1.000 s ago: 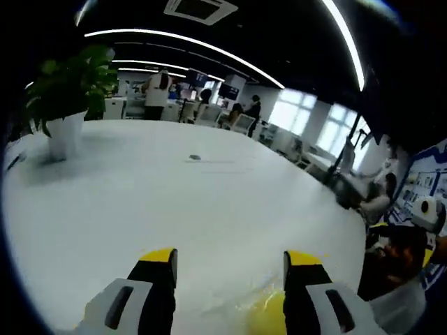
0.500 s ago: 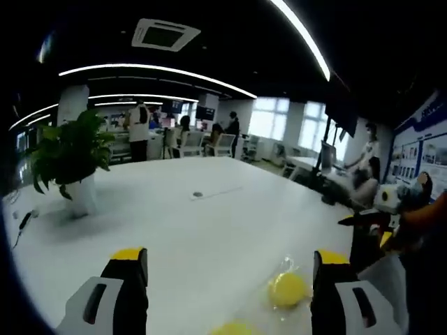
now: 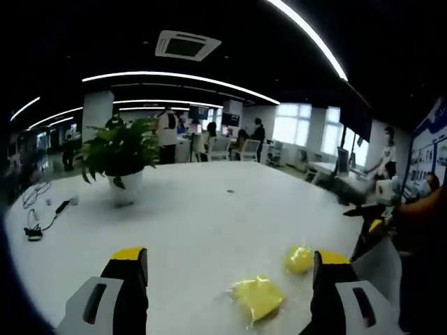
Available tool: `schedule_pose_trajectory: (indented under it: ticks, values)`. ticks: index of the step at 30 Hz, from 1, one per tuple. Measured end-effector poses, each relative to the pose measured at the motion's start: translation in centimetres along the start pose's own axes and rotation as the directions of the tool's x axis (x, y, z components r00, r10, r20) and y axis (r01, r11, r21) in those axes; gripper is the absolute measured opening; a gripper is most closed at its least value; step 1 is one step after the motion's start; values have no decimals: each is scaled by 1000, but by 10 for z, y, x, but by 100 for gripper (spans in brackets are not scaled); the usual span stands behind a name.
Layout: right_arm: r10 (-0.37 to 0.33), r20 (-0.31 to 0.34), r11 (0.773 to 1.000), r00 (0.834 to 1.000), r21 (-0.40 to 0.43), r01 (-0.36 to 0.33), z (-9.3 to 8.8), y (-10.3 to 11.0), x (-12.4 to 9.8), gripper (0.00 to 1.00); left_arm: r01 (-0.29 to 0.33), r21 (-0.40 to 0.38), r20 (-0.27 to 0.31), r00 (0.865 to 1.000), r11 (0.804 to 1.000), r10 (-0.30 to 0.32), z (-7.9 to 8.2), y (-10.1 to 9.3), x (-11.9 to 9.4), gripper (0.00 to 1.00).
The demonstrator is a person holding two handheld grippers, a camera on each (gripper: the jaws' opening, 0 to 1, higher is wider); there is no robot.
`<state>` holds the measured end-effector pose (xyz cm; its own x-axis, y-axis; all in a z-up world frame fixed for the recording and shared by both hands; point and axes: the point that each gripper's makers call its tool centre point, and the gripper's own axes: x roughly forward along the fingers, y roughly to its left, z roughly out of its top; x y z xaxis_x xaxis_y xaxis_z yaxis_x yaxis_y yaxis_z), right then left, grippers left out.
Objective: Compare the silicone blocks by pressing each to a similar depth, holding the contact briefly, and releasing to observe deformation and rebound differences across the visible hardness samples.
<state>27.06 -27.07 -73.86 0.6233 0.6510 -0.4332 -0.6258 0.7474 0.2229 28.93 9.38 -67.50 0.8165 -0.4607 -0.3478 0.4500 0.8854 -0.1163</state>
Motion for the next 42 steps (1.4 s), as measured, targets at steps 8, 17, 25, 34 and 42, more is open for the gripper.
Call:
schedule_pose_trajectory:
  ticks: [8, 17, 25, 34, 42]
  values:
    - [-55, -2, 998, 998, 4, 55, -13, 1, -12, 96, -43, -54, -7, 999, 998, 42, -30, 15, -34, 100]
    - [-98, 9, 994, 995, -55, 98, -22, -4, -31, 96, -23, -61, -32, 999, 998, 21, -70, 4, -37, 100]
    - [-98, 5, 994, 995, -37, 98, -21, -6, -30, 96, 5, -22, -78, 997, 1000, -6, -89, -2, -37, 100]
    - [-103, 1, 994, 995, -28, 103, -25, -4, -25, 96, -53, -85, -42, 998, 995, 50, -87, 8, -44, 100]
    - [-103, 19, 995, 995, 6, 103, -22, -1, -26, 96, -60, -84, -45, 997, 995, 57, -86, 8, -42, 100]
